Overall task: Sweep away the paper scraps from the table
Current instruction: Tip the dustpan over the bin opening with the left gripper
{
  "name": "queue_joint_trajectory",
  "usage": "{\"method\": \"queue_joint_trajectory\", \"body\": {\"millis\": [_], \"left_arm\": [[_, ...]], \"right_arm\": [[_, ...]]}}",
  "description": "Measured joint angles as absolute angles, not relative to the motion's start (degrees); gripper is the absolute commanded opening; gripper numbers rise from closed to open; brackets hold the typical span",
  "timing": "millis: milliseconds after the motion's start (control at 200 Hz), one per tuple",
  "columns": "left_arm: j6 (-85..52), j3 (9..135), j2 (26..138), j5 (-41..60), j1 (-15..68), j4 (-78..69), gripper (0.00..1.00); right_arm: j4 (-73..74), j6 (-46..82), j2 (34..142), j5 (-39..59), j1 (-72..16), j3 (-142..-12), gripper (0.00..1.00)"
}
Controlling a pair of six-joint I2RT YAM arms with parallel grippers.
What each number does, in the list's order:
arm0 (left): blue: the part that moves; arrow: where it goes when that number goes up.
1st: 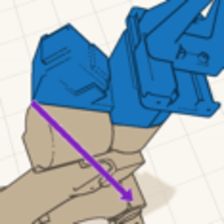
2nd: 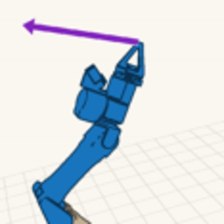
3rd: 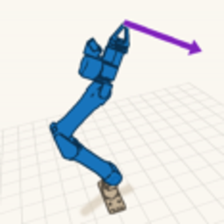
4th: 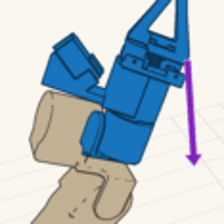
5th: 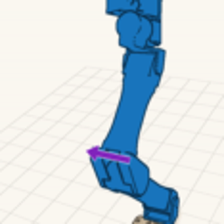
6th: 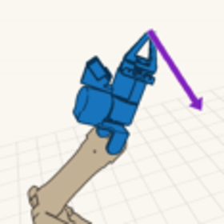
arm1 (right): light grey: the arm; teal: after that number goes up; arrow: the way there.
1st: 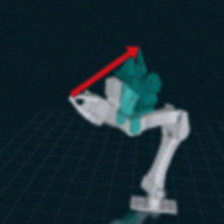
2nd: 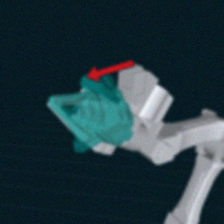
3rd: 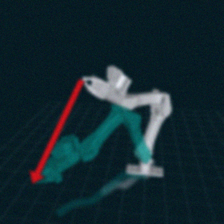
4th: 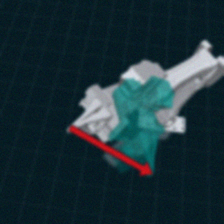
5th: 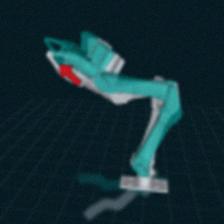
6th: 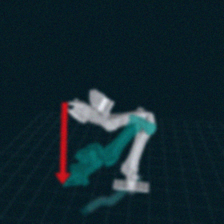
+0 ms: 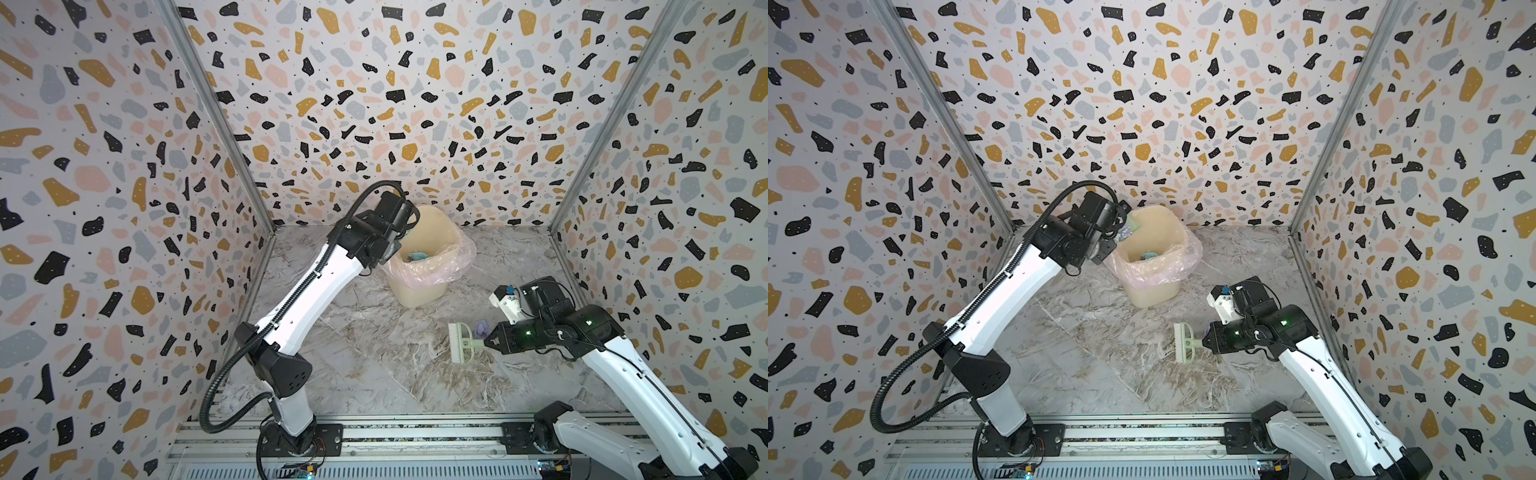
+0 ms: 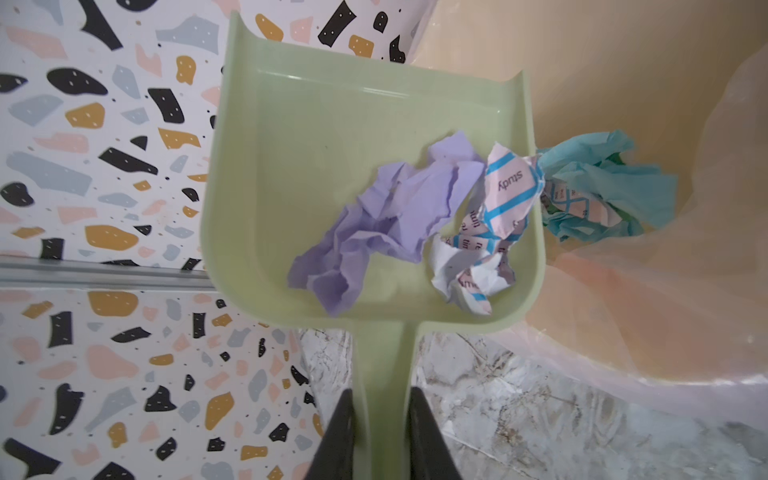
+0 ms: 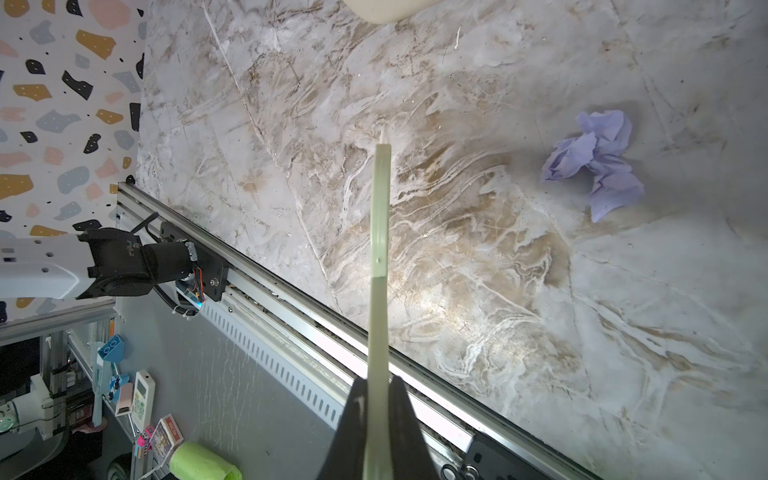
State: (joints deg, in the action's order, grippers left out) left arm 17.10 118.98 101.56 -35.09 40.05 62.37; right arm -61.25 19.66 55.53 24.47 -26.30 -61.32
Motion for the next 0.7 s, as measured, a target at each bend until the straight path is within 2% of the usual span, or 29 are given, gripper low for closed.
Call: {"method": "queue_joint_trajectory", "body": {"millis": [410, 701], "left_arm": [[35.11, 113.71, 103.31, -51.59, 46.44, 53.69, 0.0], [45.15, 109.38, 103.11, -56.31, 47.03, 47.99, 0.0]], "right_arm": [[-60.8, 20.05, 55.44, 25.91, -26.09, -60.8, 0.0], [-60.34, 20.51, 54.0, 26.61, -26.09, -60.1, 0.0]]}}
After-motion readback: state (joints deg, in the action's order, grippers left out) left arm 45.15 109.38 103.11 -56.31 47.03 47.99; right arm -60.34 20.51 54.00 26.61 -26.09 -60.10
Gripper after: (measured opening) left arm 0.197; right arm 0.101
